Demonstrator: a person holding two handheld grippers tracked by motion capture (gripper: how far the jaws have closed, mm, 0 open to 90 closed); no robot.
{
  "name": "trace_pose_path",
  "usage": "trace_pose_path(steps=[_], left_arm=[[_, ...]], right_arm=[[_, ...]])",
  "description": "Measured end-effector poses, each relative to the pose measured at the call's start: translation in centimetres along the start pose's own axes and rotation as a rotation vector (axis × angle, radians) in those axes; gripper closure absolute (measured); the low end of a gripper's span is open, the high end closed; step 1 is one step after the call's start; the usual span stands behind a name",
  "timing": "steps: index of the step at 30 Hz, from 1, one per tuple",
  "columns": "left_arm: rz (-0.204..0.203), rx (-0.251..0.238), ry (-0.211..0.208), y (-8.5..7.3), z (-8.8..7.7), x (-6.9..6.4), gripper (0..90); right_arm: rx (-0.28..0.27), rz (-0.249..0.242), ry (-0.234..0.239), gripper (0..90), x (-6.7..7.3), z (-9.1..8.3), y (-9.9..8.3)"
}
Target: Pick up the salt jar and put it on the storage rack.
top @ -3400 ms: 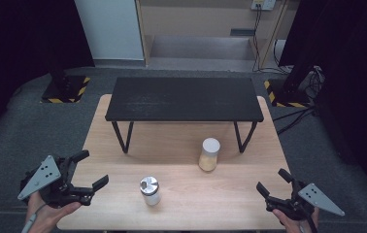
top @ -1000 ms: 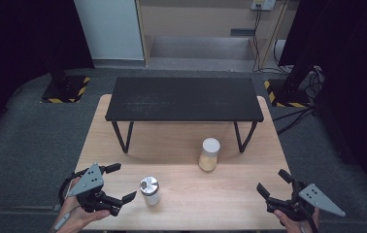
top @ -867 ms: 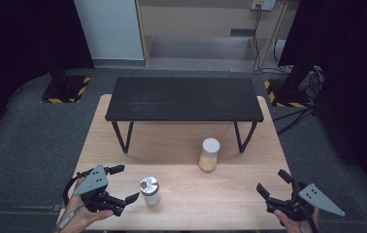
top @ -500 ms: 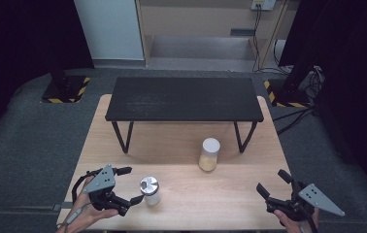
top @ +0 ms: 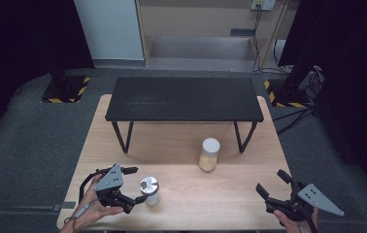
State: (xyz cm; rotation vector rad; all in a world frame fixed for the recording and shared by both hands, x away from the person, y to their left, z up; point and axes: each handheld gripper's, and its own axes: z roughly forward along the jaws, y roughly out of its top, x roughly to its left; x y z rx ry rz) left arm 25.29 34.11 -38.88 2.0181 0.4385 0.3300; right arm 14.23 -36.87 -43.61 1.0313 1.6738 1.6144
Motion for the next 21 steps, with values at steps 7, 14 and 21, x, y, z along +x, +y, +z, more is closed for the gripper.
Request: trace_pose_path(steps=[7,14,21], left_arm=[[0.003,0.006,-0.03,-0.3,1.1,0.7,6.4],[-0.005,0.01,-0.041,-0.6,2.4,1.0,8.4],[0.028,0.002,-0.058,-1.5,3.5,0.9,21.7]], right_arm=[[0.003,0.002,0.002,6.0,0.0,0.1,0.0],[0.006,0.005,0.011,6.1,0.0,0.1,-0.1],[0.004,0.006,0.009,6.2,-0.1,0.1,-0.1]])
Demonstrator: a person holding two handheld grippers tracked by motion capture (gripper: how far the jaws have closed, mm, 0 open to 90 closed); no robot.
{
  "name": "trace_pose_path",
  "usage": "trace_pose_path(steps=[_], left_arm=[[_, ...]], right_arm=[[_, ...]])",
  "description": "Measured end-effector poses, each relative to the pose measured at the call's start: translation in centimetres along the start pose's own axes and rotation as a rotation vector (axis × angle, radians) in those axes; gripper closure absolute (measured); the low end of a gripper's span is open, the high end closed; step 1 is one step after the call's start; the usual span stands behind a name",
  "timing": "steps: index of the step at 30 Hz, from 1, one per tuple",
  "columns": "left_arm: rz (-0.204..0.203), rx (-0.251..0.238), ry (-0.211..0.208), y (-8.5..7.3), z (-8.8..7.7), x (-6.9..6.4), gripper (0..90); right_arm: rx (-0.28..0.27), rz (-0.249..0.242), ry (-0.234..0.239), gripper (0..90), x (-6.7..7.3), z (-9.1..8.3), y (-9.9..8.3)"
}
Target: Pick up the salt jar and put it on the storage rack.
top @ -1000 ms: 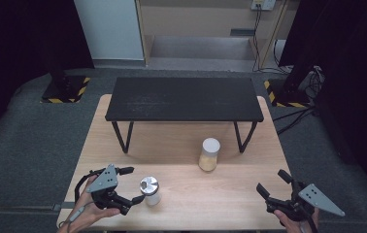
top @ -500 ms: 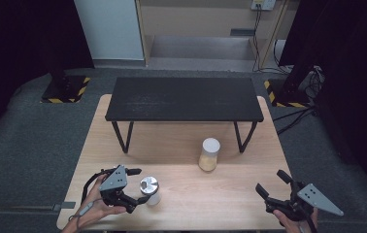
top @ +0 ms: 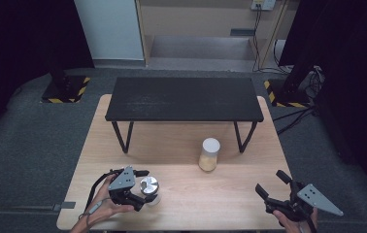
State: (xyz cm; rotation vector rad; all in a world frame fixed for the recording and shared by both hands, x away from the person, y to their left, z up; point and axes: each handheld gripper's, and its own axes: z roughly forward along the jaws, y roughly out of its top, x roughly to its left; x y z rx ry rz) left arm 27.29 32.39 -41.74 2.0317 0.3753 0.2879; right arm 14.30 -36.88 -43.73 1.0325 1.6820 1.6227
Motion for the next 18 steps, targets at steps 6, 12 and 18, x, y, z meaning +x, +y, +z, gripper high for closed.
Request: trace_pose_path(steps=[6,12,18], left_arm=[[0.006,-0.029,0.001,-0.79,0.09,0.05,32.5],[-0.007,-0.04,0.007,-0.98,0.08,-0.11,33.1],[-0.023,-0.041,0.006,-0.87,-0.03,-0.16,33.7]], right_arm=[[0.001,0.0,-0.001,6.2,0.02,0.01,-0.02],[-0.001,0.0,-0.002,6.2,0.0,-0.02,-0.03],[-0.002,0.004,-0.001,6.2,-0.06,-0.02,-0.06]])
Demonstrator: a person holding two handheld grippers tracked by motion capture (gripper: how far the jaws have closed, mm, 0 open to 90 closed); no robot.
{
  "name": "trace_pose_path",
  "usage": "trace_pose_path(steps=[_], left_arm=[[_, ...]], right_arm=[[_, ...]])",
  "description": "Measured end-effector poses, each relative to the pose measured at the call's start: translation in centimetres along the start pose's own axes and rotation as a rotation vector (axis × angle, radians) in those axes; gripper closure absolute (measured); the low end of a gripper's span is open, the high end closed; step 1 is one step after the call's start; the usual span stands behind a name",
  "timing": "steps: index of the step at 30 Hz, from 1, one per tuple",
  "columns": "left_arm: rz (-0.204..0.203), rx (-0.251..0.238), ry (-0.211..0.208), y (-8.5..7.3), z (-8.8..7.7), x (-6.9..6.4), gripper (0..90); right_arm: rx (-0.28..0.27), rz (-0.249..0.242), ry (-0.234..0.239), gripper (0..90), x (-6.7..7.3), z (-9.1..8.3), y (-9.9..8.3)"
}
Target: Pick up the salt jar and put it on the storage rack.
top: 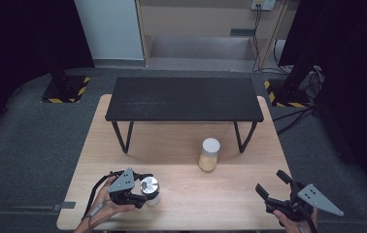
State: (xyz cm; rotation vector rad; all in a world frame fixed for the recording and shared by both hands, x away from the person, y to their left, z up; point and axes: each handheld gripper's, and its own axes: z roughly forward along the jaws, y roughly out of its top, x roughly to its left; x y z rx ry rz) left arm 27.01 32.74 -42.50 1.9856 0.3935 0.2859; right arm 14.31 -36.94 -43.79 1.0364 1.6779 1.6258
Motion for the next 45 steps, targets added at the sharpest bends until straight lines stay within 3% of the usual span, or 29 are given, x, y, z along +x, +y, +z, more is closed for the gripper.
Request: trace_pose_path(steps=[6,17,20,21,26,30,38,45], left_arm=[[-0.021,-0.003,0.001,0.8,-0.5,0.1,33.7],[-0.019,-0.06,0.03,4.6,-2.9,0.3,33.8],[-0.02,-0.06,0.033,6.2,-3.6,0.4,33.8],[-0.016,-0.055,0.038,7.6,-4.1,0.4,33.8],[-0.033,-0.076,0.046,9.4,-4.9,0.7,33.8],[-0.038,-0.098,0.063,11.7,-5.7,1.1,33.8],[-0.058,-0.134,0.12,16.1,-6.6,2.0,33.8],[-0.062,-0.131,0.191,19.3,-6.9,2.5,33.8]], right_arm=[[0.0,0.002,0.002,6.2,-0.1,0.0,0.0],[0.0,0.001,0.007,6.2,-0.1,0.1,-0.1],[0.0,0.005,0.006,6.2,-0.1,0.1,-0.1],[0.0,0.005,0.006,6.2,-0.1,0.1,-0.1],[0.001,0.008,0.006,6.2,-0.1,0.1,-0.1],[0.001,0.009,0.005,6.2,-0.1,0.1,-0.1],[0.002,0.01,0.005,6.2,-0.2,0.1,-0.1],[0.002,0.013,0.003,6.2,-0.3,0.0,-0.1]])
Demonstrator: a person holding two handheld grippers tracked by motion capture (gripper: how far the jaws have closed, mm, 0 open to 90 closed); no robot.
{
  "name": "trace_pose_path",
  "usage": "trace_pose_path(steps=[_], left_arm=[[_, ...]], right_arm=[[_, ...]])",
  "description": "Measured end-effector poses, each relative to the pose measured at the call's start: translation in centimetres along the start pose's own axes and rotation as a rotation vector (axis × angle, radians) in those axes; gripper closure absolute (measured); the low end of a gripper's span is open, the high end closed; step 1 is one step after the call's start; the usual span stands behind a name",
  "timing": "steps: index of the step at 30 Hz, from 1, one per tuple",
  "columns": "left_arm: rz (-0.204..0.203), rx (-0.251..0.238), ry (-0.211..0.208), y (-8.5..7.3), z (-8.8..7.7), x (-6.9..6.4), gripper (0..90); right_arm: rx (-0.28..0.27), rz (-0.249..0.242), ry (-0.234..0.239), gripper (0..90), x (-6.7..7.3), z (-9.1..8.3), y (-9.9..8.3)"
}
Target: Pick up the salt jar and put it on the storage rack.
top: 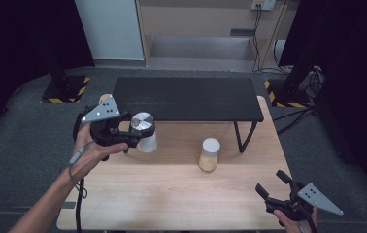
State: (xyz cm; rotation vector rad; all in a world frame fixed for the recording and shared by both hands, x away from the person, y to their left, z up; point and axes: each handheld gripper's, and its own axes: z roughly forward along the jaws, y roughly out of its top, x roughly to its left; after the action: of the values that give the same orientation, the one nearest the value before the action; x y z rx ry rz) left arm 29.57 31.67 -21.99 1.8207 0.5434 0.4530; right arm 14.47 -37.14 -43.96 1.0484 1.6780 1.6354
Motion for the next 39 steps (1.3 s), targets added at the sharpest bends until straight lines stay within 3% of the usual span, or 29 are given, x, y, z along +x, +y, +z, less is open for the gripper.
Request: trace_pose_path(steps=[6,10,14,18,25,31,39], left_arm=[[0.001,-0.002,0.068,2.1,0.1,0.6,33.8],[-0.026,-0.018,0.12,2.8,0.3,1.3,33.8],[-0.05,-0.026,0.18,3.0,0.7,2.0,33.8],[-0.095,-0.053,0.271,2.5,1.3,2.5,33.8],[-0.099,-0.02,0.37,2.1,2.8,4.1,33.8],[-0.135,-0.02,0.412,1.2,3.6,5.1,33.8],[-0.162,-0.006,0.415,0.1,4.1,5.8,33.7]], right_arm=[[-0.003,0.001,-0.003,6.3,-0.1,-0.1,0.0],[-0.002,0.003,-0.004,6.3,-0.1,-0.1,0.0],[-0.003,0.004,-0.004,6.3,-0.1,-0.1,0.0],[-0.006,0.004,-0.006,6.4,-0.1,-0.2,0.0],[-0.007,0.009,-0.009,6.4,-0.2,-0.2,-0.1],[-0.01,0.013,-0.017,6.4,-0.3,-0.3,-0.1],[-0.012,0.017,-0.019,6.6,-0.4,-0.3,-0.2]])
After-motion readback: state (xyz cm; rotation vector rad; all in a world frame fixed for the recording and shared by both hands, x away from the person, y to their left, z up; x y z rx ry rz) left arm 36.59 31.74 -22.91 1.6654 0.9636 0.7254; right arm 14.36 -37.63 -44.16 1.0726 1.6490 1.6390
